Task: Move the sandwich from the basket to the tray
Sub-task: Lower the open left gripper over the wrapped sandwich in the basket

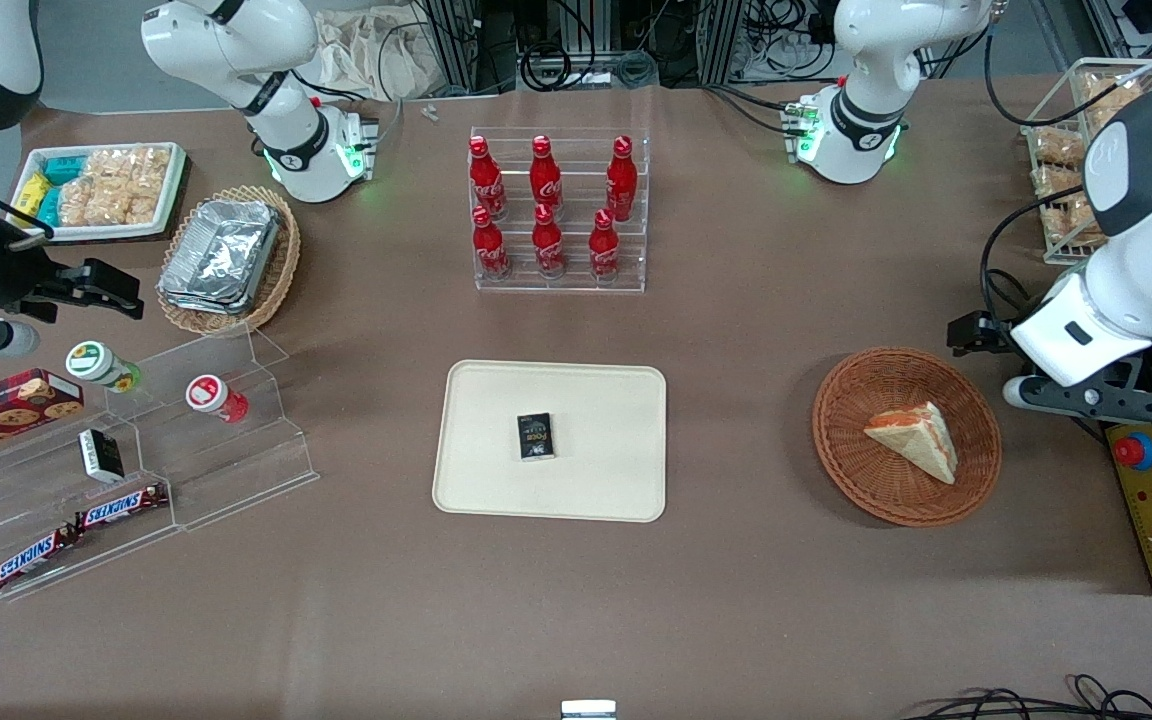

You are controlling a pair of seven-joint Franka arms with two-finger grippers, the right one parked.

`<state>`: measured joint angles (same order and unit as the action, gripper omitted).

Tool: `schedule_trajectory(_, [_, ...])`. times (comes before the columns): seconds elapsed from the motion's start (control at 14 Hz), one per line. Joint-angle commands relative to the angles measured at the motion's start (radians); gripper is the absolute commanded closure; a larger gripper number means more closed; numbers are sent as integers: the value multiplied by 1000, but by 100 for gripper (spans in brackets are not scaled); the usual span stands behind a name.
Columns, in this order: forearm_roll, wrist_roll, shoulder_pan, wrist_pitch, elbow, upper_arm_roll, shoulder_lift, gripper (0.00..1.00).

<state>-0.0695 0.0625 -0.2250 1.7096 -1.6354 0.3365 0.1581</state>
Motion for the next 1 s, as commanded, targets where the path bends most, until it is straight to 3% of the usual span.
schedule_trajectory(0.0, [8, -12, -7, -24, 33, 1, 29, 0])
schedule_trajectory(0.29, [-3, -20, -4, -24, 34, 2, 52, 0])
schedule_trajectory(0.43, [-7, -134, -5, 5, -15, 2, 51, 0])
schedule_trajectory(0.93, [-9, -567, -14, 454, -354, -7, 20, 0])
